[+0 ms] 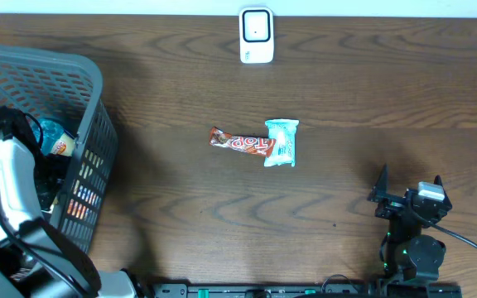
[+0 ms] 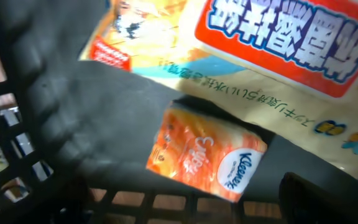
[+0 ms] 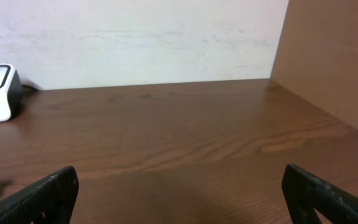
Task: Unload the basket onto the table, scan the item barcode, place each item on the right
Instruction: 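Reach the left gripper into the basket and grasp the small orange packet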
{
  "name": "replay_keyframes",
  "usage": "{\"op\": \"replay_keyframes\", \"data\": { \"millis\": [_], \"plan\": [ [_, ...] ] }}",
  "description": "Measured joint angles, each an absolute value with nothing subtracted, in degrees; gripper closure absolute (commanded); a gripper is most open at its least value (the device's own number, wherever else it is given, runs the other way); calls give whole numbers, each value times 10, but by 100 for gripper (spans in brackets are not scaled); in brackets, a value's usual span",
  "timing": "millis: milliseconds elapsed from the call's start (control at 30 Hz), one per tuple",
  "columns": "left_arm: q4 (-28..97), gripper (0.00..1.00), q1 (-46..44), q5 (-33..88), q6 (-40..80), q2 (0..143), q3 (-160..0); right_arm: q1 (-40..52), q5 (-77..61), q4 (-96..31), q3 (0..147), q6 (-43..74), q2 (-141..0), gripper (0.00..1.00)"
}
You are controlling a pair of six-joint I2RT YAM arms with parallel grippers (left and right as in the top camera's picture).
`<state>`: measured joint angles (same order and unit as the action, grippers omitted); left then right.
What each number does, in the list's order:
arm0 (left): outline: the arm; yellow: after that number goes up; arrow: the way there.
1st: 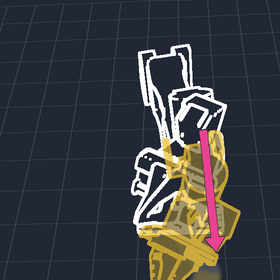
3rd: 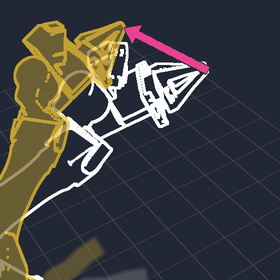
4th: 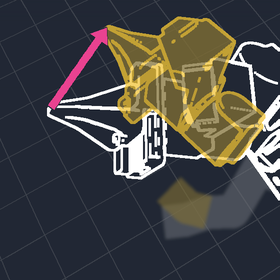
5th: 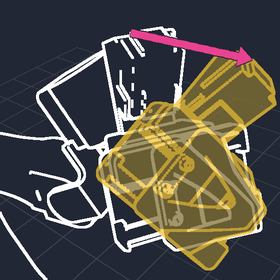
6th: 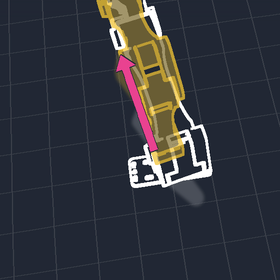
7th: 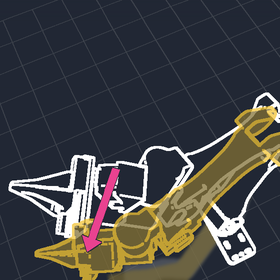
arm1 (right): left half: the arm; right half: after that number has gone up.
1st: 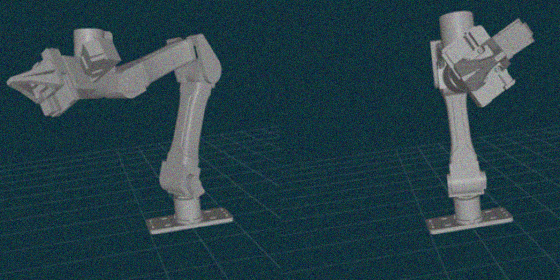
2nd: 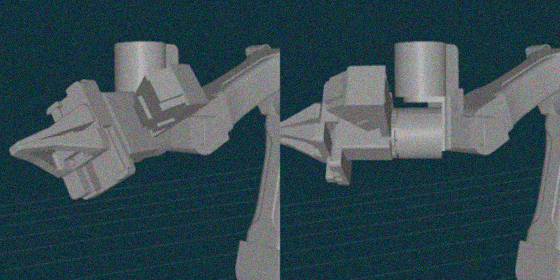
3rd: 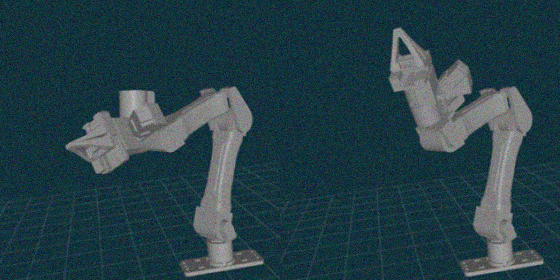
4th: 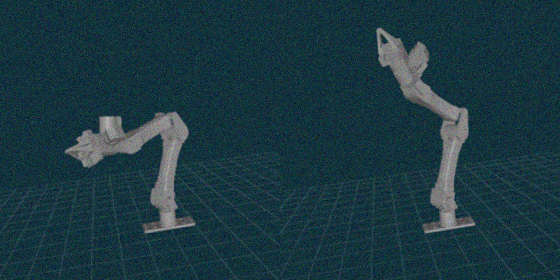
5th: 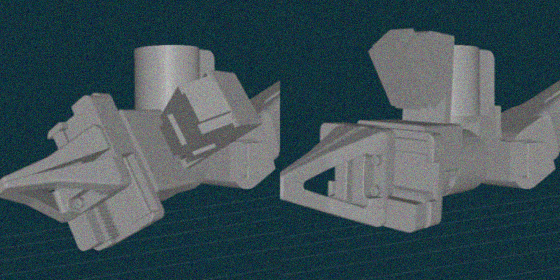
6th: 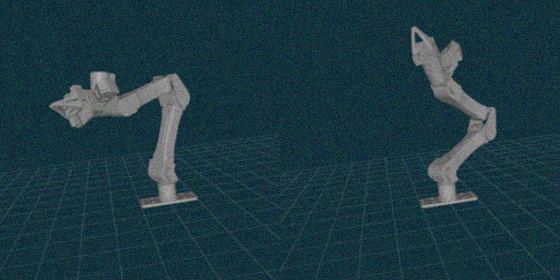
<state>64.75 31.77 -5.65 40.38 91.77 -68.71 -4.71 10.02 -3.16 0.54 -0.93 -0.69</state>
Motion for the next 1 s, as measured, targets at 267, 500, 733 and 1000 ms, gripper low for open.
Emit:
{"op": "replay_keyframes", "data": {
  "millis": [267, 500, 733, 1000],
  "plan": [
    [592, 2, 317, -44, 383, 926, -648, -47, 100, -32, 5, -9, -7, 1],
    [516, 2, 317, -27, 366, 926, -577, -47, 100, -32, 5, -9, -7, 1],
    [454, 21, 317, -15, 360, 919, -531, -47, 100, -32, 5, -9, -7, 1],
    [461, 54, 317, -15, 358, 918, -529, -47, 100, -32, 5, -9, -7, 1]
  ]
}}
